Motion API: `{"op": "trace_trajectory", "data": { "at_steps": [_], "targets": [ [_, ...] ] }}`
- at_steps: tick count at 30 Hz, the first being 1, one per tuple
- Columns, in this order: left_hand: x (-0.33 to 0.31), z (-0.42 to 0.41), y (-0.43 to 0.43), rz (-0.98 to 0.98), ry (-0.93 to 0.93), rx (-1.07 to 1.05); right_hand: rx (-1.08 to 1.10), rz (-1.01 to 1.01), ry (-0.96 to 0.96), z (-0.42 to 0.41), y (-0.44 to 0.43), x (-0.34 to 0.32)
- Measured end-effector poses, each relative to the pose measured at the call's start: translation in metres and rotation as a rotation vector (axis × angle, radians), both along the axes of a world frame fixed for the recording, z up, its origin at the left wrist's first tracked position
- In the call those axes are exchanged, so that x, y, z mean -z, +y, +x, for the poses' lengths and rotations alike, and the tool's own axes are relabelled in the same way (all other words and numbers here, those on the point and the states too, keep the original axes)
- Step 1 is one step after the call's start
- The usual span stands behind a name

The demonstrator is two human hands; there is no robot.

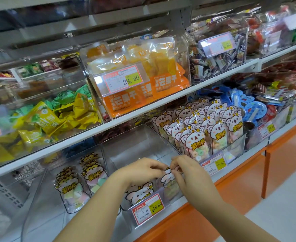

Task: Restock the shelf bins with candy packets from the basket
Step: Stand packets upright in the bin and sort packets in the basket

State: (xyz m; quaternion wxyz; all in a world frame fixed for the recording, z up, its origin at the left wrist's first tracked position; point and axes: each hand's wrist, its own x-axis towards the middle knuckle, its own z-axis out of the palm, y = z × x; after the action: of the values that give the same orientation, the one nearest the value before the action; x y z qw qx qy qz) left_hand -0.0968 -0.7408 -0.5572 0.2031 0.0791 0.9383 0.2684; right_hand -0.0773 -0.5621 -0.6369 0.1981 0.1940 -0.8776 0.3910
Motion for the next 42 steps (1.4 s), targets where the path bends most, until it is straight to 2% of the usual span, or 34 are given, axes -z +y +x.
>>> {"op": "trace_trajectory", "data": {
  "at_steps": [3,8,18,22,27,29,31,34,39,42],
  "targets": [
    [-0.003,0.001,0.000,0.035,-0.068,-0.043,0.002,0.029,-0.008,0.002,0.000,-0.002],
    [-0.004,0.002,0.001,0.095,-0.078,-0.109,-0.006,0.036,-0.033,0.004,0.001,-0.002],
    [-0.002,0.002,0.003,0.005,0.044,-0.066,-0.013,0.029,-0.015,0.004,-0.003,-0.003],
    [-0.003,0.012,0.004,-0.002,0.194,-0.061,-0.013,-0.019,0.020,0.011,-0.005,-0.005],
    [-0.012,0.073,0.001,0.137,0.634,-0.179,-0.056,-0.101,0.124,0.048,-0.012,-0.011],
    [-0.008,0.117,-0.003,0.212,0.713,-0.204,-0.109,-0.118,0.168,0.070,-0.020,-0.016],
    [0.014,0.163,-0.016,0.255,0.669,-0.230,-0.189,-0.082,0.138,0.094,-0.031,-0.015],
    [0.057,0.224,-0.044,0.257,0.502,-0.331,-0.286,0.007,-0.027,0.121,-0.043,-0.002],
    [0.130,0.314,-0.090,0.215,0.323,-0.555,-0.376,0.173,-0.308,0.167,-0.064,0.060],
    [0.174,0.355,-0.110,0.163,0.160,-0.633,-0.457,0.380,-0.509,0.192,-0.074,0.105]
  ]
}}
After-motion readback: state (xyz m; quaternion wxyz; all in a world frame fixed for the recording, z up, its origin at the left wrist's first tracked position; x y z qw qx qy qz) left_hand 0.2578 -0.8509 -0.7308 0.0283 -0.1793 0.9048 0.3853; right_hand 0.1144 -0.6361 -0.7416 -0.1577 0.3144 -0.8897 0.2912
